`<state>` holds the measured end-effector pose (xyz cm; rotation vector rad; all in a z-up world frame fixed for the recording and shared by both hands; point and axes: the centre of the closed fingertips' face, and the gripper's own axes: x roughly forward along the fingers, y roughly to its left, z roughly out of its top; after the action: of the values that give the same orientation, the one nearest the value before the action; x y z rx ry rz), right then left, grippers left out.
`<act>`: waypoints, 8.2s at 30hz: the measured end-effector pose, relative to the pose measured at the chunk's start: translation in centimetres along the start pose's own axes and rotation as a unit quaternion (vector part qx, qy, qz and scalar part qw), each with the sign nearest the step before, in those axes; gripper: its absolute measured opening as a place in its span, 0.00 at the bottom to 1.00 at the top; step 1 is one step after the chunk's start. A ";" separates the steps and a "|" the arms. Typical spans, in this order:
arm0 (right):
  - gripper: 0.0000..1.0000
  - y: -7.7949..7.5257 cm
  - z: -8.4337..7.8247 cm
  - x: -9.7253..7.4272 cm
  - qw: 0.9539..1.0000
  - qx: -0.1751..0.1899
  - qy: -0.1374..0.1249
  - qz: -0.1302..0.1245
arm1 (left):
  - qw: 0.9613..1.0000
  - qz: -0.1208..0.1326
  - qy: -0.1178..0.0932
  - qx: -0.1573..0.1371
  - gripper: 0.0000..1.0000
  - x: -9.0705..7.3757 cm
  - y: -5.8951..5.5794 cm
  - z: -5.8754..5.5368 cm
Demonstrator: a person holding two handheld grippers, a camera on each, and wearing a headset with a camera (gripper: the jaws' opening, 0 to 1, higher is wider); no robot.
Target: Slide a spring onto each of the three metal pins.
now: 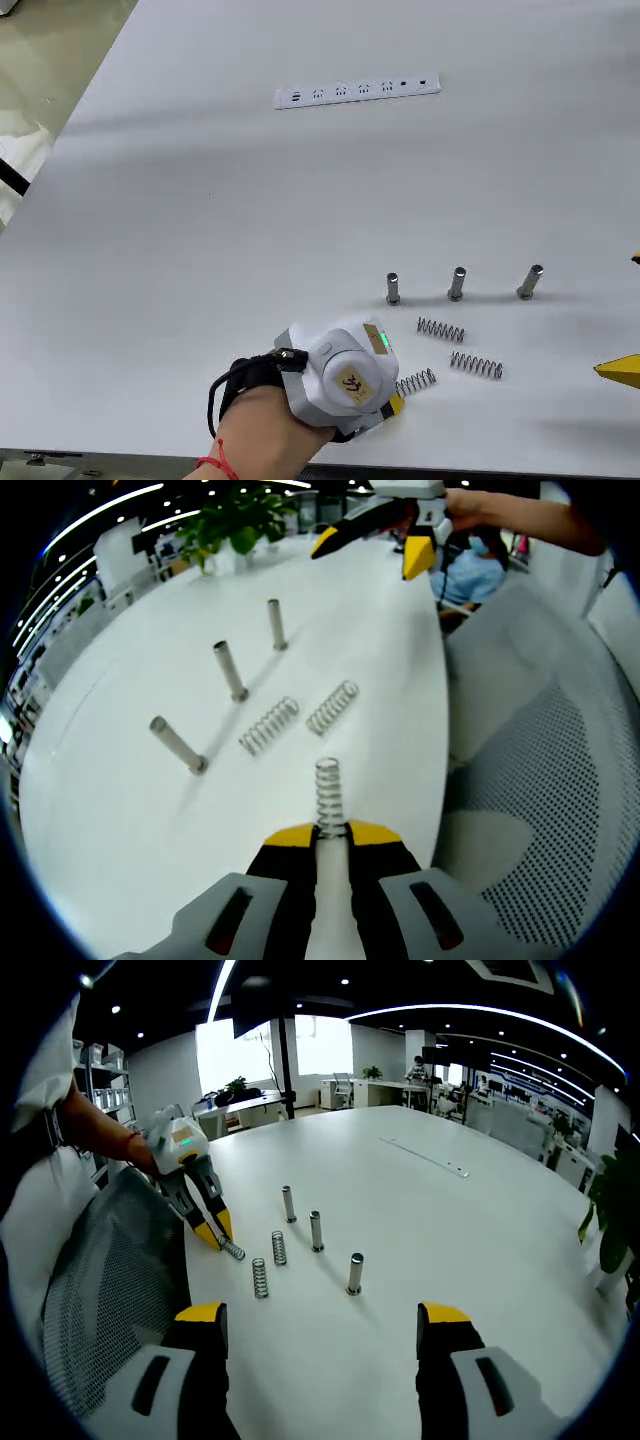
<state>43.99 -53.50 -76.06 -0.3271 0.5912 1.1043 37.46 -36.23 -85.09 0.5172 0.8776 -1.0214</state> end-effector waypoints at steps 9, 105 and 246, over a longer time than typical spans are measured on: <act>0.78 0.4 0.2 0.2 1.000 0.002 -0.002 0.002 | 1.000 -0.008 -0.007 0.004 0.11 0.1 -0.4 0.1; 0.12 8.8 14.8 2.2 0.963 0.122 -0.159 0.181 | 0.945 -0.010 -0.325 -0.038 0.11 -10.4 0.4 13.3; 0.12 6.6 15.5 9.5 0.888 -0.355 0.185 0.227 | 0.956 0.054 -0.282 -0.062 0.47 -10.5 4.5 5.5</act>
<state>45.40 -35.52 -68.99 -1.0986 0.5944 1.7205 41.06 -32.87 -73.36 0.1449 0.3941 -0.9362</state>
